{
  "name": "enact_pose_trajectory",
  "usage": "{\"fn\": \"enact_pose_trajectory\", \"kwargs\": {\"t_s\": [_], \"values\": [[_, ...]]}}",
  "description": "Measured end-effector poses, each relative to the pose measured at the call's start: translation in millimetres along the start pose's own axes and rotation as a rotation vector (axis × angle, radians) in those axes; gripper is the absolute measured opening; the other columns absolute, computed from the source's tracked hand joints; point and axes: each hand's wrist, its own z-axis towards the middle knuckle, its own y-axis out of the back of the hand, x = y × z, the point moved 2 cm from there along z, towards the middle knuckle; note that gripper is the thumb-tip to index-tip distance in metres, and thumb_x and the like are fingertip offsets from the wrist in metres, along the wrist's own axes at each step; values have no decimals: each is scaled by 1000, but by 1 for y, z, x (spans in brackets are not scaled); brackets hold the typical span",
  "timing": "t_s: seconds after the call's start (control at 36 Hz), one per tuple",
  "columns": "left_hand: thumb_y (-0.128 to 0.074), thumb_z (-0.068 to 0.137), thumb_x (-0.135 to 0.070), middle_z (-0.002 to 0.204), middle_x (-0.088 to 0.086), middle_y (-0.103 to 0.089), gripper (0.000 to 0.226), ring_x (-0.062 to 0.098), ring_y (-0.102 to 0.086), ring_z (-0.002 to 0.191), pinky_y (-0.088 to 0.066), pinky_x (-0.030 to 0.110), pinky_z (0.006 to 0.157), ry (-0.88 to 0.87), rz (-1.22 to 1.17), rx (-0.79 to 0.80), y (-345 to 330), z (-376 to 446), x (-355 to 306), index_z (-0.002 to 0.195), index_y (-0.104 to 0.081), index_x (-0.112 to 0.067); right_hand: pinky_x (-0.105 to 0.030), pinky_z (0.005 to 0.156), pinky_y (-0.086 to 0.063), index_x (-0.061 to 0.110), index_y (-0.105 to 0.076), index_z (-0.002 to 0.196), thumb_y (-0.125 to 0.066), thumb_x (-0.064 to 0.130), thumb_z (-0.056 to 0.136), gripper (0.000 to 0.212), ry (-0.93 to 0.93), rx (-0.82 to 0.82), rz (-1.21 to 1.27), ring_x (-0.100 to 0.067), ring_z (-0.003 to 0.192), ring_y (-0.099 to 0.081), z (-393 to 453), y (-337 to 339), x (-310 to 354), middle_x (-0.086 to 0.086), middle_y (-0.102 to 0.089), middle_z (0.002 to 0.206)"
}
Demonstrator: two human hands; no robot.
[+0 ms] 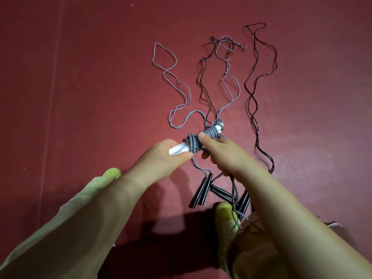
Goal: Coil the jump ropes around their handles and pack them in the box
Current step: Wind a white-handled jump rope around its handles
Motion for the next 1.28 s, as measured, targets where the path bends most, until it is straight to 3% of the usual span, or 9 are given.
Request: {"fn": "enact_pose_trajectory", "kwargs": {"t_s": [0.14,0.36,0.44,0.5,0.58,0.67,0.81,0.97,1.28], "values": [[-74,75,-42,73,-7,-54,31,13,-46,62,-35,30,57,26,-2,-69,1,-2,-4,84,-55,-19,-26,55,-35,8,-66,78,-47,58,92,55,57,-48,-15,-2,34,-38,-3,1,3,12,-43,36],[-78,70,-40,72,-4,-50,45,6,-40,51,-29,21,45,-5,47,-50,3,-9,-12,77,-41,-16,-27,50,-26,17,-60,65,-54,52,91,44,129,-42,74,-6,36,-30,-3,-2,6,7,-37,47],[-77,78,-25,69,1,-56,27,4,-47,51,-37,14,50,7,-240,177,2,-13,-22,76,-51,-16,-31,54,-25,19,-48,63,-55,58,80,43,160,-69,155,-10,43,-28,-1,-2,7,8,-33,49],[-74,75,-21,75,7,-66,20,13,-59,58,-51,24,59,110,-576,430,-1,-19,-24,87,-60,-14,-35,58,-26,21,-44,63,-49,57,73,37,178,-97,198,-15,48,-28,-2,-1,10,8,-32,48],[-82,60,-46,85,10,-73,51,19,-68,69,-56,39,74,159,-895,752,-5,-24,-21,96,-71,-12,-36,56,-24,20,-42,61,-49,48,83,36,187,-94,295,-18,48,-27,-4,2,12,6,-32,46],[-70,57,-71,80,9,-71,70,23,-69,69,-55,45,77,220,-1114,854,-8,-27,-27,90,-76,-9,-29,48,-19,19,-40,60,-50,40,90,38,231,-52,374,-13,42,-24,-6,3,14,10,-31,43],[-28,76,-73,53,0,-46,77,9,-37,34,-53,35,60,359,-1224,805,-10,-23,-31,74,-70,-9,-37,52,-18,12,-49,77,-51,49,82,38,242,8,373,-16,46,-24,-7,1,15,8,-33,47],[-21,85,-72,58,3,-45,70,9,-27,35,-48,32,62,391,-923,648,-9,-16,-24,77,-56,-12,-21,39,-32,12,-51,67,-39,45,101,48,139,100,260,-12,36,-38,-4,-1,7,5,-47,46],[-25,94,-63,55,-4,-57,62,10,-34,41,-48,26,61,290,-421,242,-10,-8,-12,79,-63,-17,-23,43,-35,8,-59,70,-39,60,94,60,35,37,86,-18,38,-44,1,-5,1,-1,-48,51]]}}
